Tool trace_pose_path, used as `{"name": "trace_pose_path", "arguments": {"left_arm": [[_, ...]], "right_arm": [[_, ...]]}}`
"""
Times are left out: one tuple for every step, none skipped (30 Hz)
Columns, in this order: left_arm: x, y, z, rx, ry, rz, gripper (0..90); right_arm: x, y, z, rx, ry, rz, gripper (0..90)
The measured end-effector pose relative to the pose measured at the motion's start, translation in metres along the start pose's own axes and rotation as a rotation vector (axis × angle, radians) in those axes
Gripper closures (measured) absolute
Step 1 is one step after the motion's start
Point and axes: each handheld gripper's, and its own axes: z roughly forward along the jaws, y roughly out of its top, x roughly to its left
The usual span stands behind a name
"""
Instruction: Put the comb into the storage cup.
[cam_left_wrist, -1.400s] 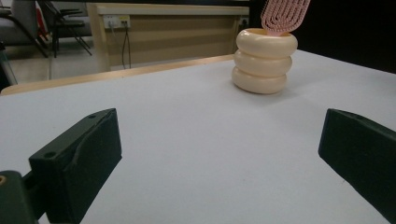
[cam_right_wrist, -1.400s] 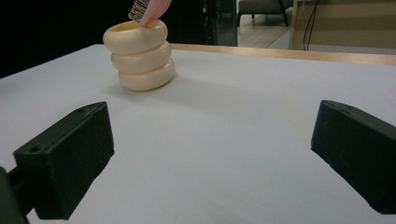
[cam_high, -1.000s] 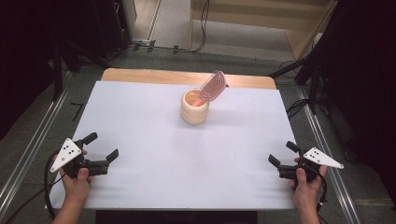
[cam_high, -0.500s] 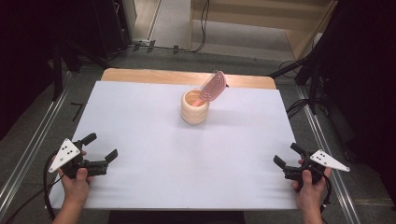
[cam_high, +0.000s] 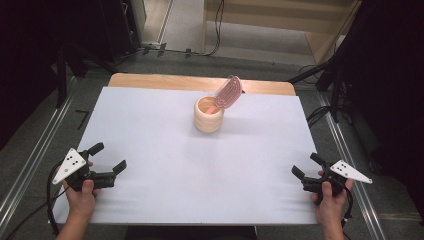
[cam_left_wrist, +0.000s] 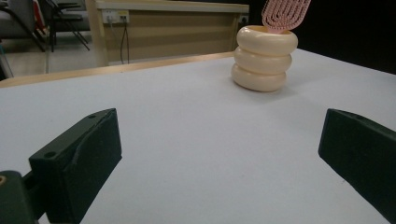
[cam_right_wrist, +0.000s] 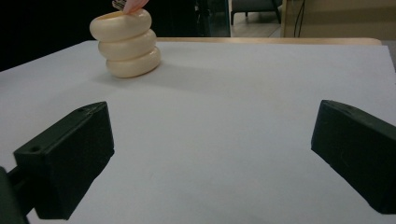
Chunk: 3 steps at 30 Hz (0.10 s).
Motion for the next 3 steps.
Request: {"name": "trace_pose_path", "arguments": {"left_arm": [[0.0001,0.0,0.0001,0.002,0.001,0.001,0.0],[0.0,0.0,0.0003,0.002,0.002,0.0,0.0],[-0.0001,0.0,0.0005,0.003,0.005,-0.001,0.0]], "right_arm": [[-0.0001,0.0,0.0,0.0,-0.002,0.001,0.0],[-0.0001,0.0,0.0001,0.0,-0.003,0.002,0.0],[-0.0001,0.0001,0.0002,0.002,-0.004,0.002,0.0]]}}
